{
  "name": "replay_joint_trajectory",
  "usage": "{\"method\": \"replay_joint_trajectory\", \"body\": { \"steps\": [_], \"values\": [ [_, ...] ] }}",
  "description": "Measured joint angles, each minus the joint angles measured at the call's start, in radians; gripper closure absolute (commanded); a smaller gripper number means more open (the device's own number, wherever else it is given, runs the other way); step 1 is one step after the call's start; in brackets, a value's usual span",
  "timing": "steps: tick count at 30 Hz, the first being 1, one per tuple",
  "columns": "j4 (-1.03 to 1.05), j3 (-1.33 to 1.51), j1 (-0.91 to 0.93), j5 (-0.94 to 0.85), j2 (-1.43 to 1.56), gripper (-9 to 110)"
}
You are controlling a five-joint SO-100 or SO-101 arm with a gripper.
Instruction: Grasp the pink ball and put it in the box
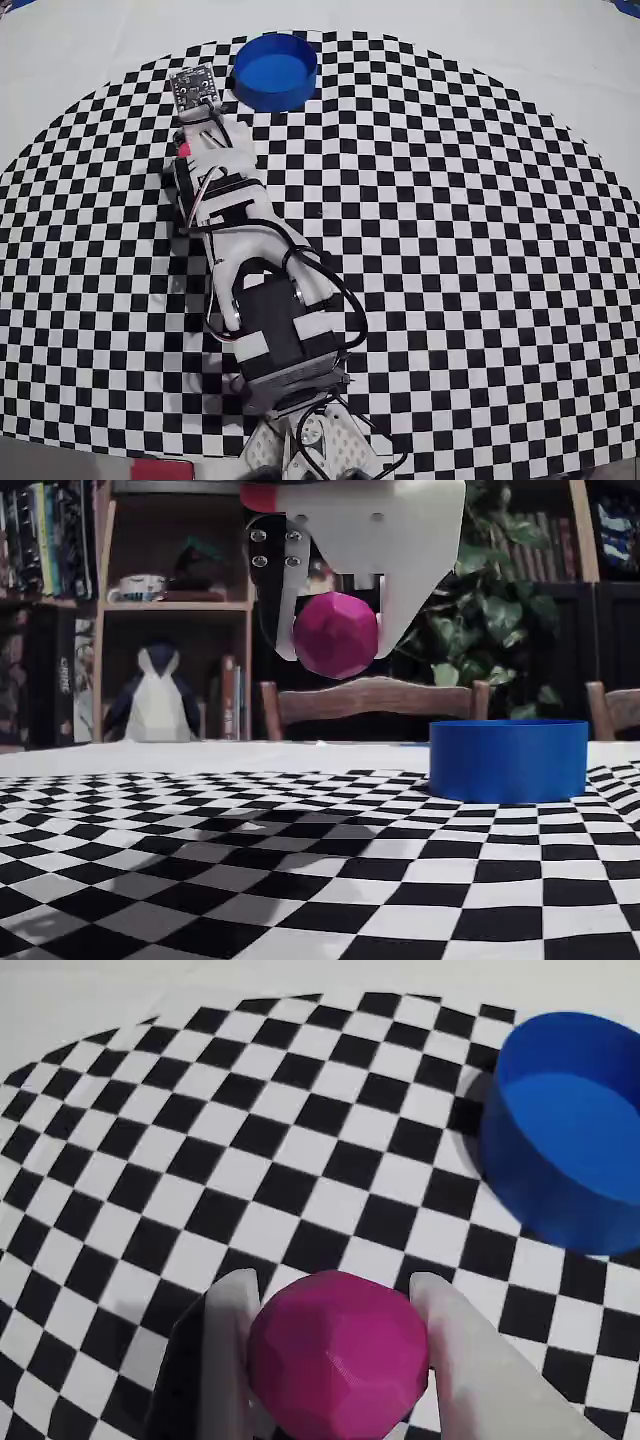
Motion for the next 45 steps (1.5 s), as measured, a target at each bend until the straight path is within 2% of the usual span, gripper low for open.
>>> {"method": "replay_joint_trajectory", "body": {
  "steps": [38,45],
  "values": [
    [-0.012,-0.005,0.150,0.000,0.000,101],
    [-0.014,-0.098,0.178,0.000,-0.029,101]
  ]
}}
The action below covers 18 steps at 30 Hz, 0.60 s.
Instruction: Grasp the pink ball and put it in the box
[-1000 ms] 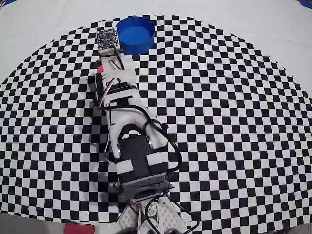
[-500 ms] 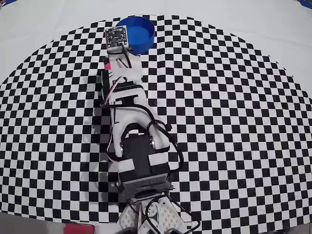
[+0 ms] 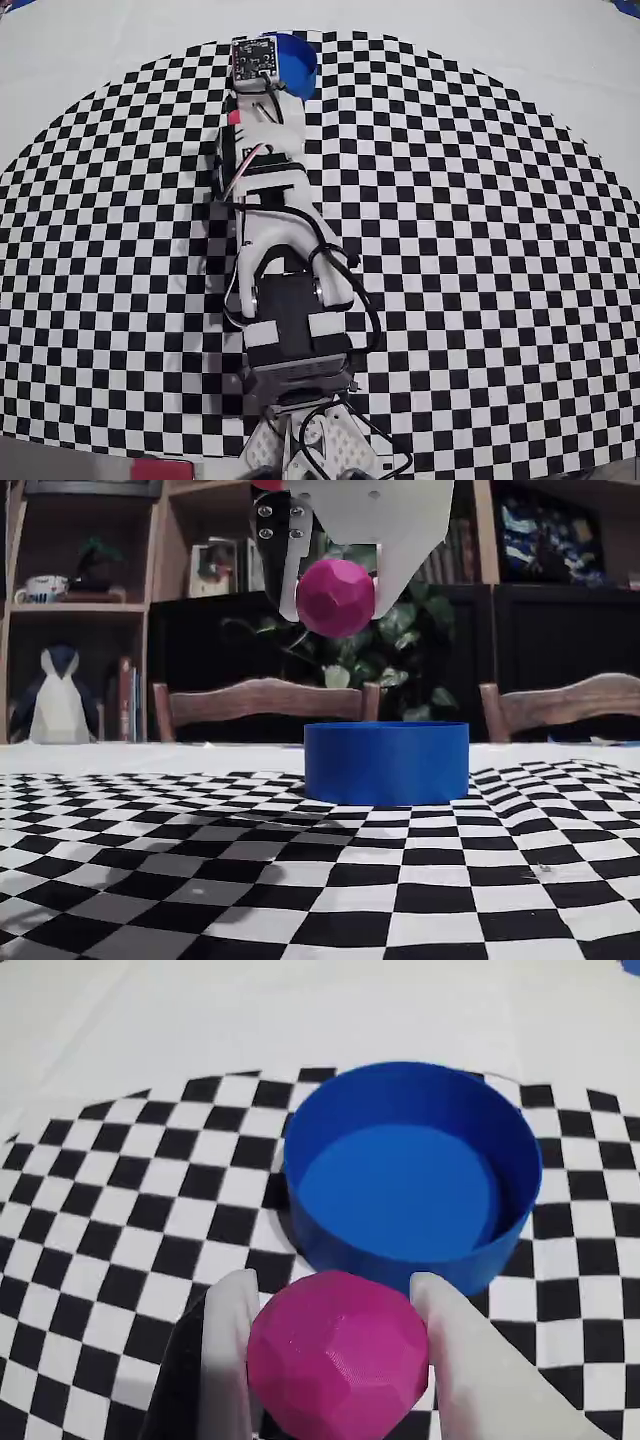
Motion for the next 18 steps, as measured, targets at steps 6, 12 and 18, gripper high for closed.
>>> {"method": "replay_joint_trajectory", "body": {
  "steps": [6,12,18],
  "values": [
    [0.000,-0.061,0.014,0.000,-0.049,101],
    [0.000,-0.110,0.035,0.000,-0.094,101],
    [0.000,-0.161,0.046,0.000,-0.143,101]
  ]
}}
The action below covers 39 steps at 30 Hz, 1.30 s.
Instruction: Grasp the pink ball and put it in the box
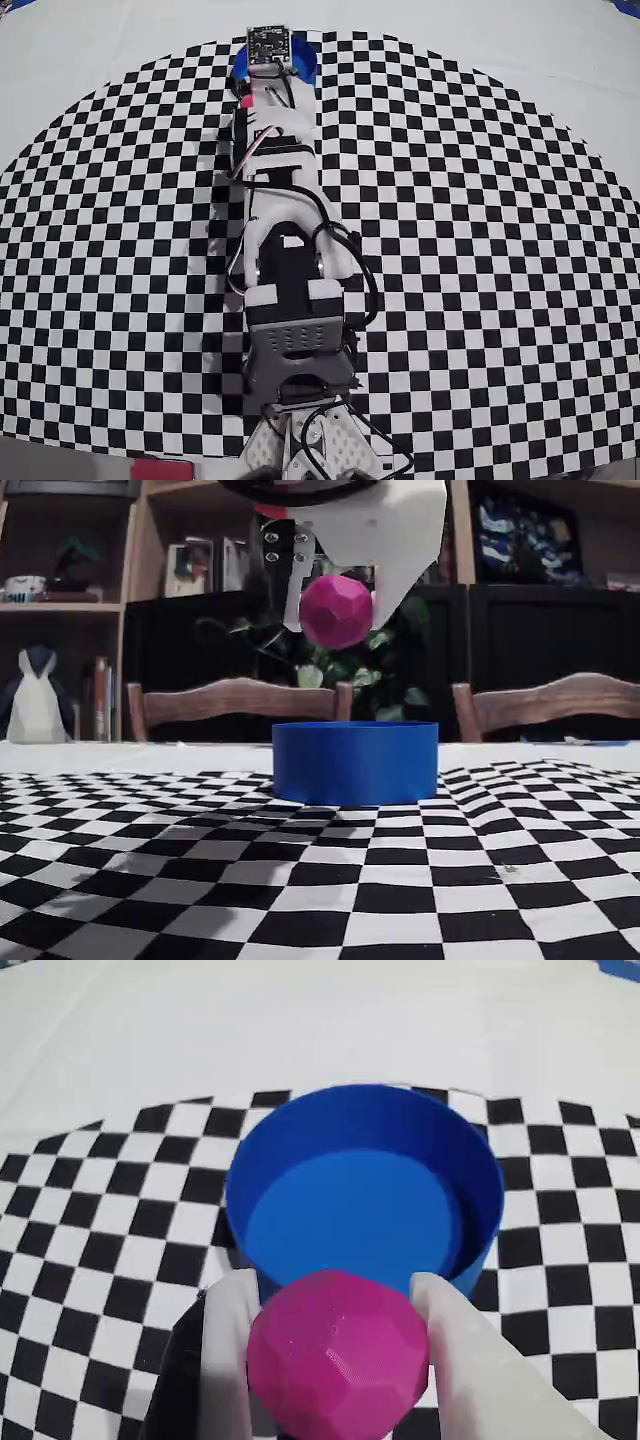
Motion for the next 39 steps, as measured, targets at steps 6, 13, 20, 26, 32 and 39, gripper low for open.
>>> {"method": "replay_joint_trajectory", "body": {
  "steps": [6,13,20,26,32,39],
  "values": [
    [0.000,-0.044,0.005,0.000,-0.037,101],
    [0.000,-0.080,0.006,0.000,-0.075,101],
    [0.000,-0.120,0.009,0.000,-0.123,101],
    [0.000,-0.172,0.023,0.000,-0.164,101],
    [0.000,-0.215,0.017,0.000,-0.207,101],
    [0.000,-0.259,0.017,0.000,-0.247,101]
  ]
}}
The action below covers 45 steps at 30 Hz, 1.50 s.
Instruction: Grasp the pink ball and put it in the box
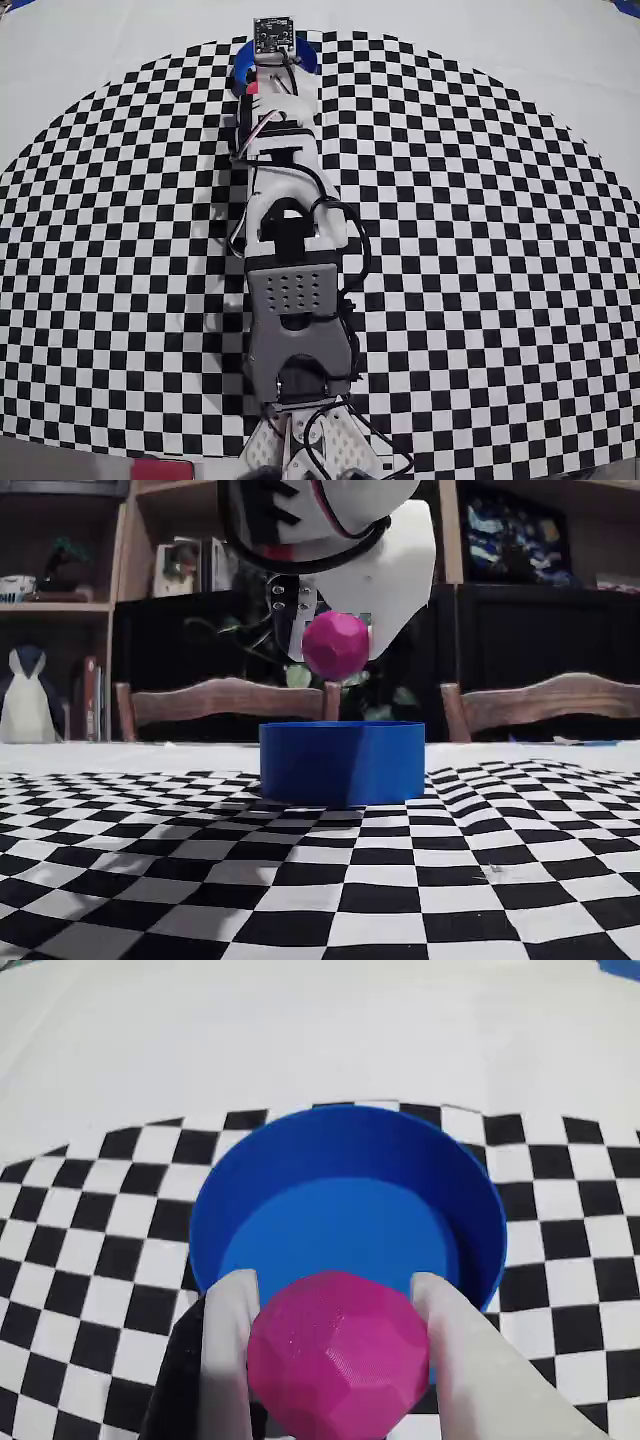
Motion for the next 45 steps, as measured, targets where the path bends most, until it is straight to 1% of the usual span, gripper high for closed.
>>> {"method": "replay_joint_trajectory", "body": {
  "steps": [45],
  "values": [
    [0.020,-0.311,0.000,0.003,-0.227,101]
  ]
}}
